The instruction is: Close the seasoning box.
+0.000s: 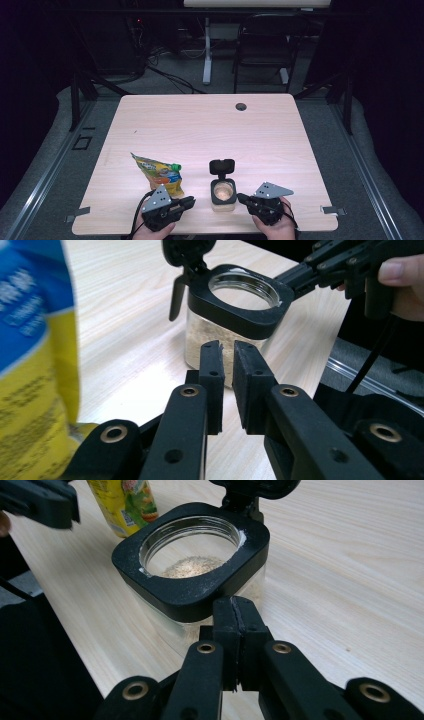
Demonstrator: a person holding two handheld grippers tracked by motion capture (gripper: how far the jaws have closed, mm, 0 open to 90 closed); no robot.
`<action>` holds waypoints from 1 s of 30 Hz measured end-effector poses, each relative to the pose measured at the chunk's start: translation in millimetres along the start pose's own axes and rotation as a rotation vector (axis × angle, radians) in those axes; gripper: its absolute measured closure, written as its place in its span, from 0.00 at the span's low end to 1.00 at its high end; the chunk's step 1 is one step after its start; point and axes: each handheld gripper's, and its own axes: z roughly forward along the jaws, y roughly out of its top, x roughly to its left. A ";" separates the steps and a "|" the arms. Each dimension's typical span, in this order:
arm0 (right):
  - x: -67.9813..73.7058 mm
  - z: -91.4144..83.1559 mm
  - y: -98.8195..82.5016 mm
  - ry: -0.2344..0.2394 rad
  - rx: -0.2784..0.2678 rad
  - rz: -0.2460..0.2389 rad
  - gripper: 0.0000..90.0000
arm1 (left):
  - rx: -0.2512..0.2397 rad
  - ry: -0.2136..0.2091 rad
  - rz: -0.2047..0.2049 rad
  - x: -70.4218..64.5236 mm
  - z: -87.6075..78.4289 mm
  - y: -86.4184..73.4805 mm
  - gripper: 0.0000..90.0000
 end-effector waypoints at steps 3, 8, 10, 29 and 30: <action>1.3 1.9 0.5 0.009 -0.005 0.009 1.00 | 0.003 -0.002 -0.004 -1.4 4.4 0.0 0.94; 5.6 6.0 2.3 0.022 -0.004 0.000 0.99 | 0.017 -0.006 -0.011 -2.7 11.5 -0.2 0.96; 6.9 8.5 2.8 0.029 0.000 -0.003 0.98 | 0.011 -0.006 -0.010 -3.1 15.1 -0.7 0.96; -14.8 -8.9 70.2 -0.061 -0.134 -0.079 0.93 | 0.013 -0.042 0.025 -11.9 26.2 10.4 0.99; -16.7 -9.5 74.8 -0.076 -0.138 -0.082 0.94 | 0.015 -0.043 0.024 -12.5 26.5 10.8 0.99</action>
